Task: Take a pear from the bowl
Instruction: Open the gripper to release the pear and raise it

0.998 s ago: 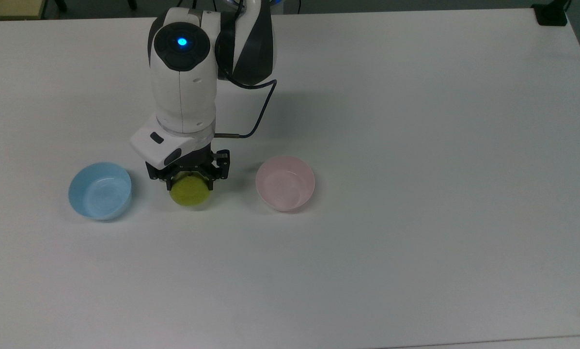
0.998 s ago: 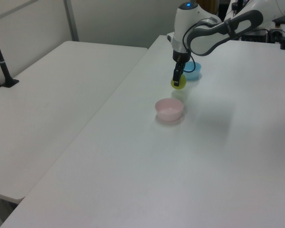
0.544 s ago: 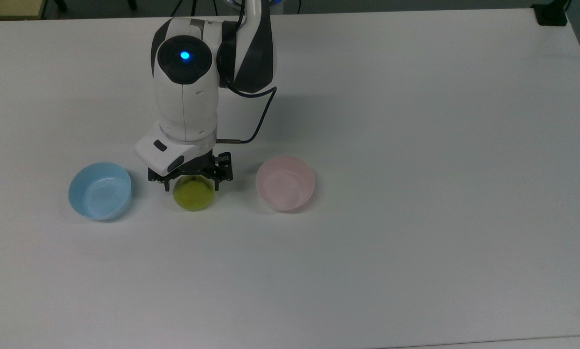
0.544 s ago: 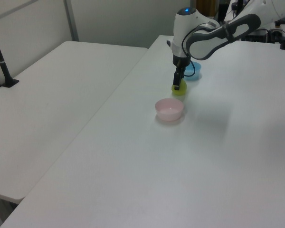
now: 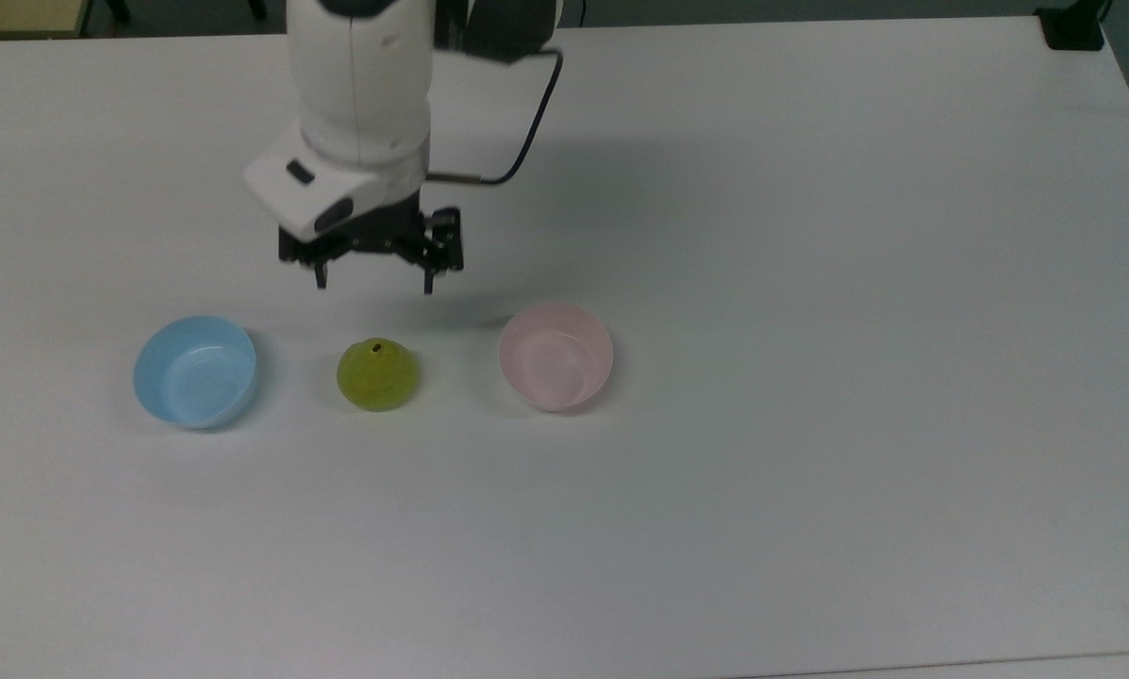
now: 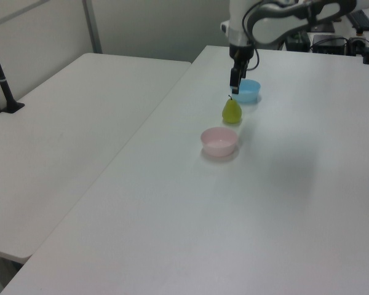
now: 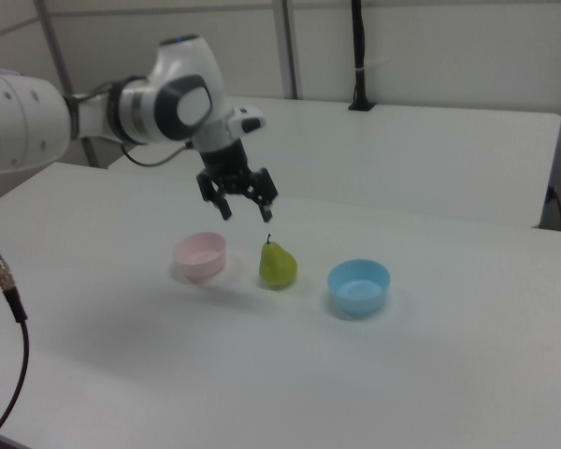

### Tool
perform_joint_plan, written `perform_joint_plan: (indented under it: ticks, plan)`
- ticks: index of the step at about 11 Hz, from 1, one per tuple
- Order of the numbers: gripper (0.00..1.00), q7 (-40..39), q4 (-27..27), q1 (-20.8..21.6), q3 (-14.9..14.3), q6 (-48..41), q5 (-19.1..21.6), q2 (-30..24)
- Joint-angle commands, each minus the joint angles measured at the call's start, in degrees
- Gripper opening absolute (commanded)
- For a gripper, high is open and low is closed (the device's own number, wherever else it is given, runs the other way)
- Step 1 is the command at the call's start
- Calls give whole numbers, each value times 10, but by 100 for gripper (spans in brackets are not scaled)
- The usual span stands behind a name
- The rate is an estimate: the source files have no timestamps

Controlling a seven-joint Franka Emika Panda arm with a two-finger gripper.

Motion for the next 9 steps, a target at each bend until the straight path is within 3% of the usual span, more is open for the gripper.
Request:
perform_joint_plan:
  ticks: [1, 2, 4, 6, 9]
  plan:
    - [100, 57, -23, 26, 1, -76, -3, -88]
    - [100, 57, -24, 26, 0, -105, 10, -110]
    - [100, 59, -24, 28, -18, -146, 71, -131]
    - [100, 59, -23, 63, -54, -174, 70, -141]
    - [100, 58, -23, 60, -51, -178, 70, -141]
